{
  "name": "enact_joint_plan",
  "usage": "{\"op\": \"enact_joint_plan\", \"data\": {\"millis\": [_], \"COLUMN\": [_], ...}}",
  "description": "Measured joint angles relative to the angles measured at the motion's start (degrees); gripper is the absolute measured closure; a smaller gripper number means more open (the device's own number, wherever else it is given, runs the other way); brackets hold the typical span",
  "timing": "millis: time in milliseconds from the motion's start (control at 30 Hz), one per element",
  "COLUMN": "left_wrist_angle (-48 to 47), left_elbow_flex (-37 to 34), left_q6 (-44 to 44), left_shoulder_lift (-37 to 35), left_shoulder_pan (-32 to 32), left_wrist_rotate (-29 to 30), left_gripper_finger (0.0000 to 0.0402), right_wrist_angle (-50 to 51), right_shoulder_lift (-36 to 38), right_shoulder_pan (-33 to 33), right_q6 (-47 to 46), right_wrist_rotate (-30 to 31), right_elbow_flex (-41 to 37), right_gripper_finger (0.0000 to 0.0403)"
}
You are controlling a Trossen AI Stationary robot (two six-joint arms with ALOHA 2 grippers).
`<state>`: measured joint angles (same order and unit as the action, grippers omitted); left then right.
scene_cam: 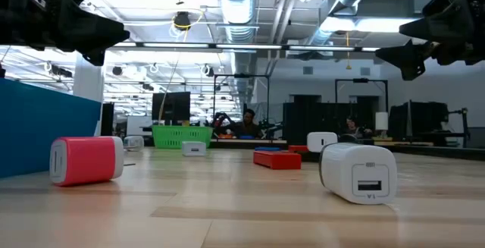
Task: Pick & Place Office items
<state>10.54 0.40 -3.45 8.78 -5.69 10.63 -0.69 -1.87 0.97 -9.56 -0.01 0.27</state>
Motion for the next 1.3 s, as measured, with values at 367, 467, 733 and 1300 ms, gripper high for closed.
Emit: {"op": "enact_joint_plan", "data": {"millis": [367, 467, 733, 1300], "left_wrist_angle": [-0.02, -0.01, 0.00, 0.85], "left_elbow_flex": [0.00, -0.01, 0.00, 0.00], "left_q6": [0.00, 0.00, 0.00, 3.27], "left_shoulder_lift": [0.00, 0.02, 0.00, 0.13], "left_shoulder_pan": [-0.02, -0.02, 0.00, 0.06], "left_wrist_rotate": [0.00, 0.00, 0.00, 0.55], "left_gripper_finger": [0.0302, 0.0302, 0.0302, 0.0302], "right_wrist_angle": [0.00, 0.00, 0.00, 0.00], "right_shoulder_lift": [0.02, 0.01, 0.00, 0.00], "right_shoulder_pan": [0.02, 0.00, 0.02, 0.00], "right_q6": [0.00, 0.00, 0.00, 0.00], "right_wrist_rotate": [0.00, 0.01, 0.02, 0.00], "right_elbow_flex": [0.02, 0.01, 0.01, 0.00], "right_gripper_finger": [0.0101, 0.0101, 0.0101, 0.0101]}}
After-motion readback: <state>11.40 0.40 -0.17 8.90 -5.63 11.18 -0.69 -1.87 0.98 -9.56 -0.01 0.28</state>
